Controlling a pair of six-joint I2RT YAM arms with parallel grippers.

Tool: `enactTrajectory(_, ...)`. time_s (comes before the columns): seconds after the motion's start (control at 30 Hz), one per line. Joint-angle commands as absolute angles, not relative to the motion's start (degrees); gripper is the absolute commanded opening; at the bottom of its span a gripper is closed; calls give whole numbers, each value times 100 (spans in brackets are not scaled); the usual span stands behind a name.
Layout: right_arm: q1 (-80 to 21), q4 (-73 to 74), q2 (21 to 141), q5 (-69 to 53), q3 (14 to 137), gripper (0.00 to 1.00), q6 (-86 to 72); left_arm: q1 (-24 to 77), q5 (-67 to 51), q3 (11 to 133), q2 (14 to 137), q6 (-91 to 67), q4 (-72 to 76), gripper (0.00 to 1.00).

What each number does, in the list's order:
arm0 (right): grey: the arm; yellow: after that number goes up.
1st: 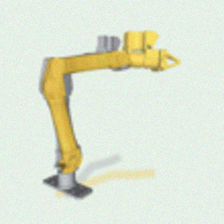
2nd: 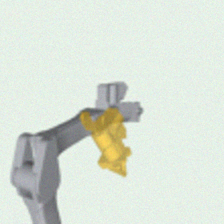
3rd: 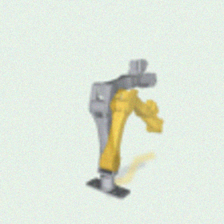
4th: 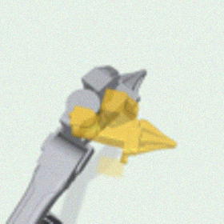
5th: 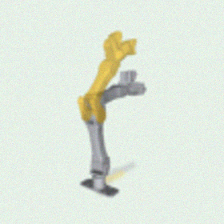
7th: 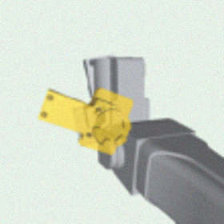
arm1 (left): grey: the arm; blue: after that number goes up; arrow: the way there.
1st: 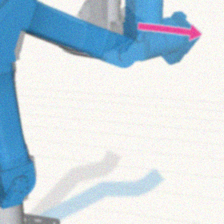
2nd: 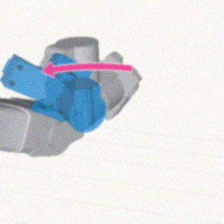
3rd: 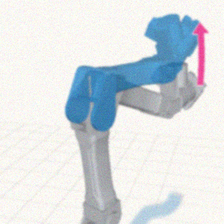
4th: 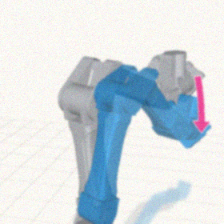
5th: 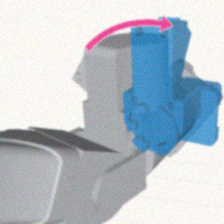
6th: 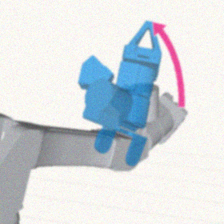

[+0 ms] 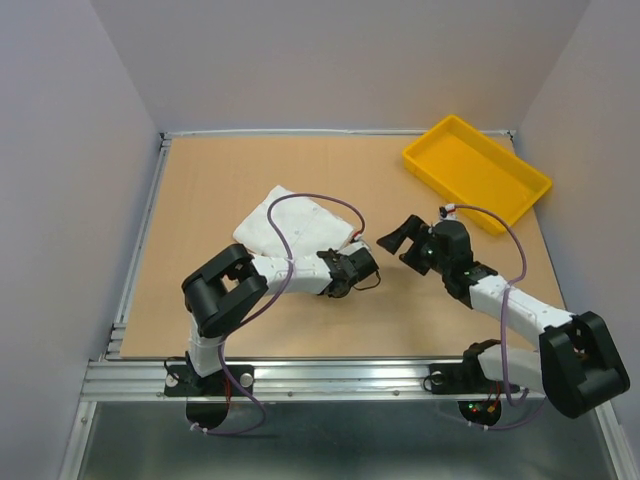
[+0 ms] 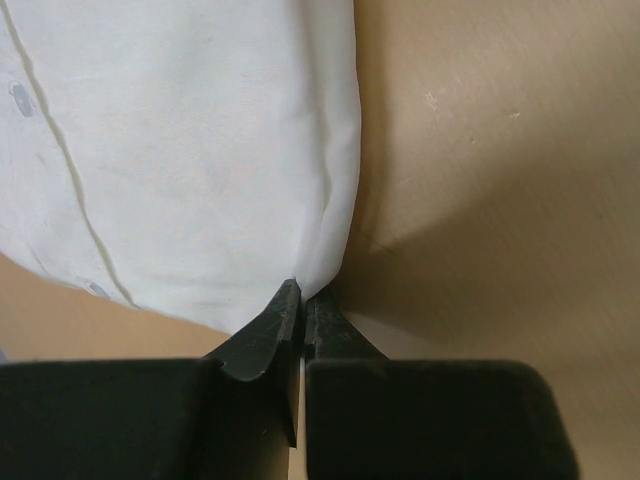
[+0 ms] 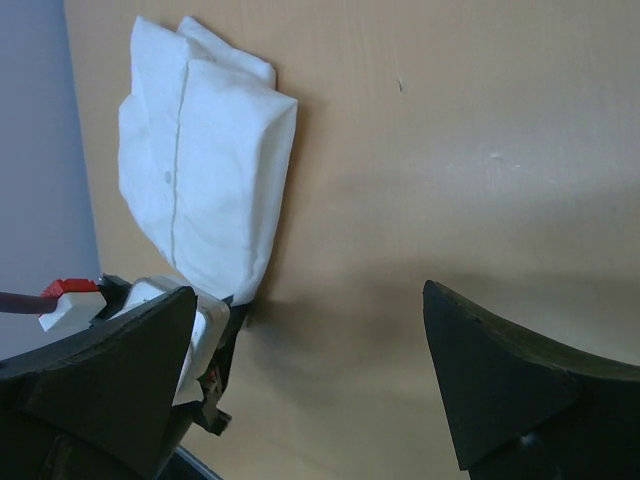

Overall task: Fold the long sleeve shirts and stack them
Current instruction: Fold the shirt

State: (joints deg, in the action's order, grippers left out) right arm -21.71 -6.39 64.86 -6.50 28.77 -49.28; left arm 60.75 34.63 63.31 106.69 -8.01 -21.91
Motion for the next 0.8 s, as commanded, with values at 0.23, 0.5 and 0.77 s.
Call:
enactTrajectory(0.23, -2162, -3954, 8075, -1731, 2583, 100, -6477, 6029, 2488, 6899, 10081, -1257, -2672, 0)
enactTrajectory(0.5, -2390, -4332, 9210, -1854, 3050, 100, -6899, 6021, 2285, 7154, 9941, -1389, -2698, 0)
enactTrajectory(0.77, -2830, -5185, 10221, -1890, 3172, 100, -7541, 5968, 1952, 7190, 9862, -1643, -2540, 0)
